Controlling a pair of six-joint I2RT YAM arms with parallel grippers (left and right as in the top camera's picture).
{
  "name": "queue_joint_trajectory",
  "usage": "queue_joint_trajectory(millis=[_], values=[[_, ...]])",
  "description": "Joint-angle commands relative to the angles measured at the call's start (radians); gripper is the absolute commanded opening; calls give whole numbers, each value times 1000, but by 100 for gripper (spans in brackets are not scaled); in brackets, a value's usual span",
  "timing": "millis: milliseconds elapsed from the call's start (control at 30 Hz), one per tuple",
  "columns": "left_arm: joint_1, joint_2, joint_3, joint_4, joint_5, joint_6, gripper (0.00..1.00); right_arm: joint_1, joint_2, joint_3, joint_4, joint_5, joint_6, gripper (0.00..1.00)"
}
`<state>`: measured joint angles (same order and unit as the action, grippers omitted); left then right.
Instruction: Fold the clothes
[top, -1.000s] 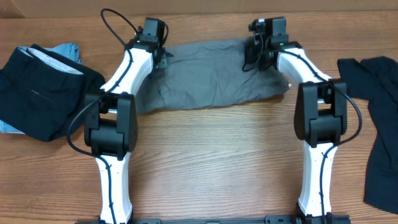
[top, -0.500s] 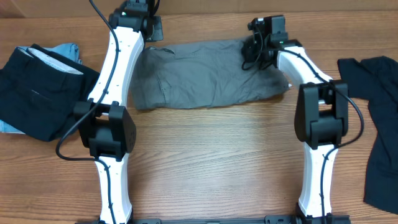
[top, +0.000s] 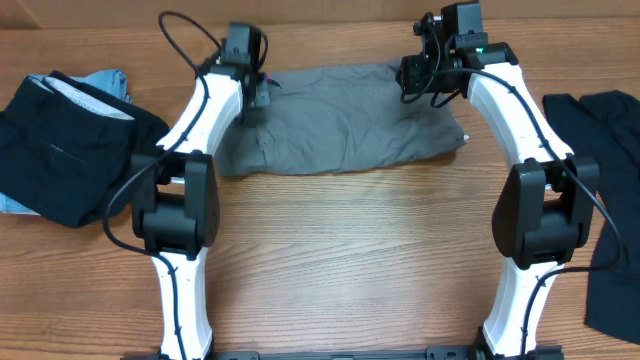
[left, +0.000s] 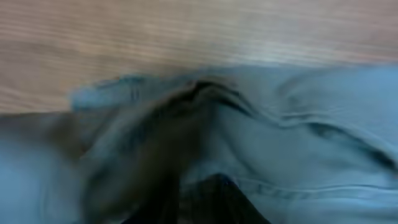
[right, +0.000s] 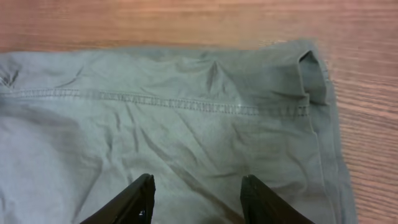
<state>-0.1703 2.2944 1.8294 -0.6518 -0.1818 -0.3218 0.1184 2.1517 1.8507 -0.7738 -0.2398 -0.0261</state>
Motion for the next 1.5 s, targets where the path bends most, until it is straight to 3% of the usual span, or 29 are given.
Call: queue_joint_trajectory(millis=[0,67,167,233,400,433,467,500,533,567,867,1000,1300,1467], values=[[19,-9,-119,108,8,-10,27,-2,1,2,-3,11,-15,50],[24,-9,-154,171,20,13,32,-2,1,2,-2,14,-52,51],[30,-18,-127,193,150,74,44,-2,1,2,36,13,-61,58],[26,-40,-43,129,247,74,47,-2,1,2,74,-2,-60,74],[-18,-107,203,20,307,71,52,-2,2,2,217,-26,-49,75],[-26,-108,228,20,304,72,50,-2,3,2,245,-26,-49,74],[-32,-107,235,27,296,71,34,-2,5,2,273,-27,-49,68],[-38,-104,230,29,264,63,14,-1,9,2,304,-28,-48,51],[-41,-98,222,32,234,52,4,0,12,2,325,-28,-48,14],[-46,-78,208,55,196,45,4,0,20,2,365,-27,-48,4],[-49,114,205,298,182,54,4,13,218,2,685,-27,-47,4],[-49,172,206,347,182,68,4,13,302,2,781,-24,35,4],[-48,262,205,368,149,77,4,13,397,2,793,41,26,4],[-46,277,206,290,149,128,4,10,398,2,632,73,19,4]])
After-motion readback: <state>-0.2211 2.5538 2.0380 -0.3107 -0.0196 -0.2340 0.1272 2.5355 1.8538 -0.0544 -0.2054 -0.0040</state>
